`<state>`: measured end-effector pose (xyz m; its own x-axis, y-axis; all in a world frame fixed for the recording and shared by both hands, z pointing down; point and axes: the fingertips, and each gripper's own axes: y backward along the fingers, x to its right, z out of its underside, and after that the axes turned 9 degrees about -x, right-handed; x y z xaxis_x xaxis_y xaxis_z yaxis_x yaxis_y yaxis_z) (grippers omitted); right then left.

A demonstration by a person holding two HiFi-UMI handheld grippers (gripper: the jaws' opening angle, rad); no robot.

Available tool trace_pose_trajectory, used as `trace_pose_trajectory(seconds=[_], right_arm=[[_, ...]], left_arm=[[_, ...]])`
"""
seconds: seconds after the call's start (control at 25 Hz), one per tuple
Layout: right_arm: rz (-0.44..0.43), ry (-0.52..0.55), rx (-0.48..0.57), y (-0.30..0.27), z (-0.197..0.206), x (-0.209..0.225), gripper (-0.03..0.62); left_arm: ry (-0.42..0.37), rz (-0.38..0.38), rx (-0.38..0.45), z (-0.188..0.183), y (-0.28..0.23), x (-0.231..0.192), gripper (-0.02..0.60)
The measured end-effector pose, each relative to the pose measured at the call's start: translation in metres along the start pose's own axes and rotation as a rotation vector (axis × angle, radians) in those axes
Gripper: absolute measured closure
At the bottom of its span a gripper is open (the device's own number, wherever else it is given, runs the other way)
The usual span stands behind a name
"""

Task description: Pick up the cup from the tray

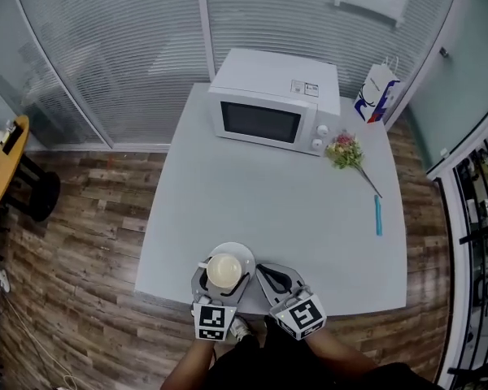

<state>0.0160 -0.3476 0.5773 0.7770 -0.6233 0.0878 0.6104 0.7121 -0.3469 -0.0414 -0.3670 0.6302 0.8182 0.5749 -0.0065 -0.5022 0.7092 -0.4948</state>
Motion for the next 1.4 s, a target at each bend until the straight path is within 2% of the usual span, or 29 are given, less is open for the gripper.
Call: trace_pose_trajectory(seconds=[0.24, 0.48, 0.64, 1.08, 1.4], right_arm=[[0.018, 0.05, 0.062, 0.009, -0.035, -0.01, 0.605], [0.151, 0.087, 0.187, 0.031, -0.08, -0.002, 0.605], [0.175, 0.102, 0.231, 0.04, -0.098, -0.003, 0.605], [0.209, 0.178, 0.228, 0.052, -0.113, -0.003, 0.605], [0.242, 0.149, 0.263, 0.06, -0.12, 0.003, 0.605]], left_arm=[[-0.032, -0.01, 0.088, -0.036, 0.028, -0.003, 0.156], [-0.055, -0.018, 0.15, -0.071, 0.052, -0.009, 0.156], [-0.054, -0.016, 0.184, -0.088, 0.064, -0.008, 0.156], [-0.083, -0.004, 0.224, -0.103, 0.075, 0.001, 0.155], [-0.107, -0.019, 0.239, -0.112, 0.08, -0.006, 0.156]])
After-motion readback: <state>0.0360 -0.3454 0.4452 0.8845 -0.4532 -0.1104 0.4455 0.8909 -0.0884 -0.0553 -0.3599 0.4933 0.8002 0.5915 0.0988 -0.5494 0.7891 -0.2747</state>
